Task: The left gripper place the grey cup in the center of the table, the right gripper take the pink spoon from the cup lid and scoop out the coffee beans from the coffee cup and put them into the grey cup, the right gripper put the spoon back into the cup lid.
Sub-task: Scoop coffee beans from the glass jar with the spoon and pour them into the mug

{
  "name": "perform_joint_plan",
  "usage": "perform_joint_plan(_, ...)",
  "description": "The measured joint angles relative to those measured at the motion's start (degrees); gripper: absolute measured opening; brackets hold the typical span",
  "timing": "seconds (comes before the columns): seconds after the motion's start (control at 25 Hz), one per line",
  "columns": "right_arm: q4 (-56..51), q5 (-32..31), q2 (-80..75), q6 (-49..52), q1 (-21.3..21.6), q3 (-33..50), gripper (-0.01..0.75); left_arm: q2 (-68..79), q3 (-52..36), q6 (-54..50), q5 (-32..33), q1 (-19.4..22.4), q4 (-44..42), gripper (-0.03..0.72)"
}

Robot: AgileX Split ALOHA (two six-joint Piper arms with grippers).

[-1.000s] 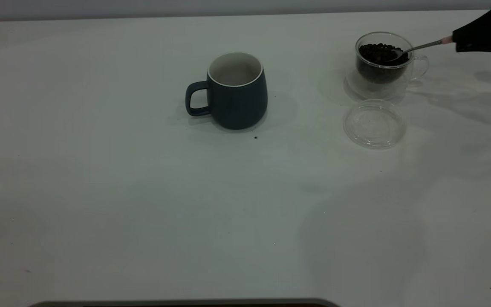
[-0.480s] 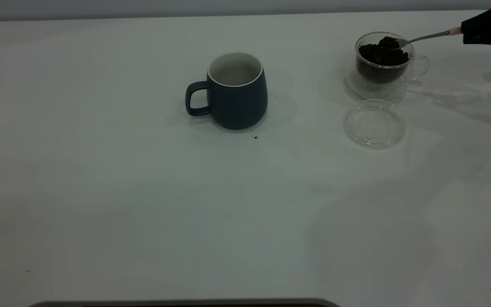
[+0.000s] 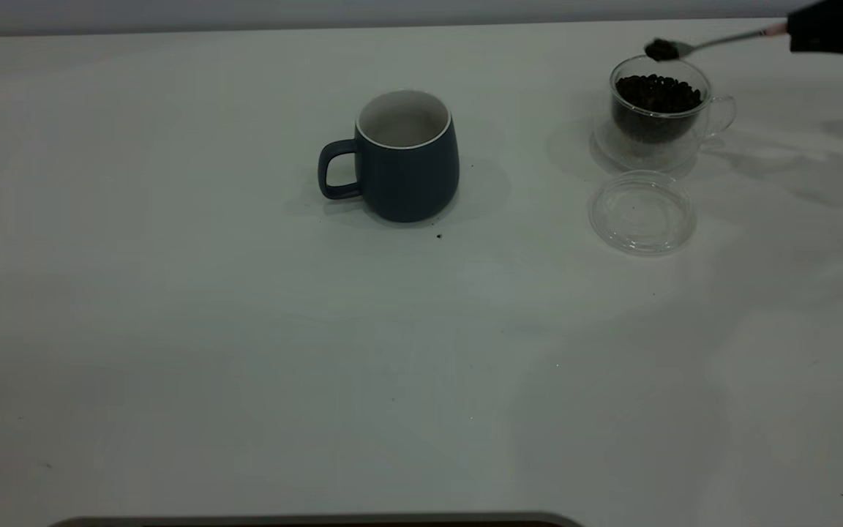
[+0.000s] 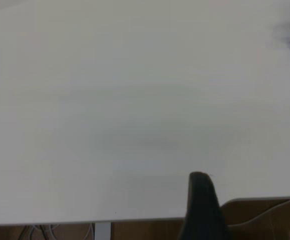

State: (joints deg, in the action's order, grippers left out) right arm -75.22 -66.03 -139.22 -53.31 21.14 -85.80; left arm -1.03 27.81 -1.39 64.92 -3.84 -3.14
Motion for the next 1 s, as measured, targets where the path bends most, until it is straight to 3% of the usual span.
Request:
perform_joint_plan(0.64, -5.37, -0.12, 0.72, 0.23, -16.25, 0.0, 0.098, 0.0, 0.0, 0.0, 0.0, 0.0, 0.0, 0.567)
perform_joint_plan(1.0, -6.48, 0.92, 0.39, 0.23, -22.47, 0.0, 0.098, 0.0, 0.0, 0.0, 0.0, 0.0, 0.0, 0.567)
